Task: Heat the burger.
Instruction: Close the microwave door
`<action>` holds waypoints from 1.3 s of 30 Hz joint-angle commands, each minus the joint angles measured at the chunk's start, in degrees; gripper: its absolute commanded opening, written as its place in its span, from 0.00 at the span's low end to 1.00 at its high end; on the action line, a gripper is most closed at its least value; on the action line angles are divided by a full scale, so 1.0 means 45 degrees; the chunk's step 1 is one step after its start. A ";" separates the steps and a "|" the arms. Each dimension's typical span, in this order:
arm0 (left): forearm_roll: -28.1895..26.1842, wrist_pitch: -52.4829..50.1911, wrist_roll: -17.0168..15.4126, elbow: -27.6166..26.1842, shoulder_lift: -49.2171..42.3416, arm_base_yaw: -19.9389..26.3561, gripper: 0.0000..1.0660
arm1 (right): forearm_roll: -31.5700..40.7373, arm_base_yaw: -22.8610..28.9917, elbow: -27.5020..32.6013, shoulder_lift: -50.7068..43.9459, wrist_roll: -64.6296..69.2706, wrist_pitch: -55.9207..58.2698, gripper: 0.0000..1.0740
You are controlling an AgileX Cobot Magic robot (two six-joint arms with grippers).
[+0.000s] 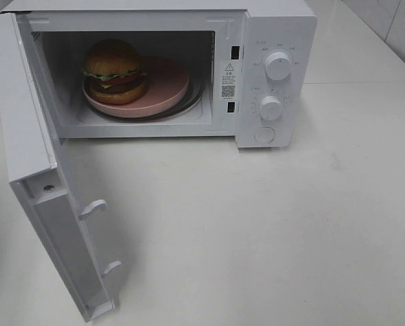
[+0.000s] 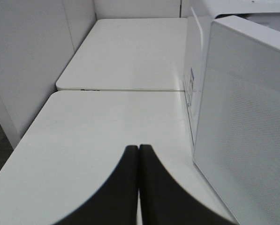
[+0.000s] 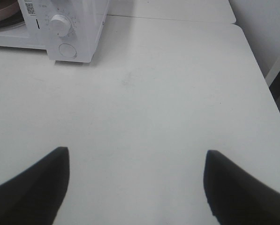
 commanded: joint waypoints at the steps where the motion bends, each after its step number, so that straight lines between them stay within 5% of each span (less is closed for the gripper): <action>1: 0.0904 -0.1859 -0.1515 0.0318 0.1044 -0.0089 0.00 | 0.0000 -0.0038 0.0000 -0.0331 -0.0076 -0.0178 0.71; 2: 0.0904 -0.1859 -0.1515 0.0318 0.1044 -0.0089 0.00 | 0.0000 -0.0038 0.0000 -0.0331 -0.0076 -0.0178 0.71; 4: 0.3489 -0.3132 -0.3527 0.0420 0.2445 -0.0089 0.00 | 0.0000 -0.0038 0.0000 -0.0331 -0.0076 -0.0178 0.71; 7: 0.4354 -0.3514 -0.4138 0.0420 0.2801 -0.0089 0.00 | 0.0000 -0.0038 0.0000 -0.0331 -0.0076 -0.0178 0.71; 8: 0.5717 -0.4265 -0.5042 0.0420 0.3476 -0.0089 0.00 | 0.0000 -0.0038 0.0000 -0.0331 -0.0076 -0.0178 0.71; 15: 0.8785 -0.7003 -0.6595 0.0407 0.5449 -0.0089 0.00 | 0.0000 -0.0038 0.0000 -0.0331 -0.0076 -0.0178 0.71; 30: 0.9728 -0.8938 -0.7257 -0.0433 0.8098 -0.0140 0.00 | 0.0000 -0.0038 0.0000 -0.0331 -0.0076 -0.0178 0.71; 35: 0.9397 -0.8989 -0.7028 -0.0789 0.8760 -0.1133 0.00 | 0.0000 -0.0038 0.0000 -0.0331 -0.0076 -0.0178 0.71; 39: 0.7970 -0.9040 -0.6443 -0.1070 0.9358 -0.2228 0.00 | 0.0000 -0.0038 0.0000 -0.0331 -0.0076 -0.0178 0.71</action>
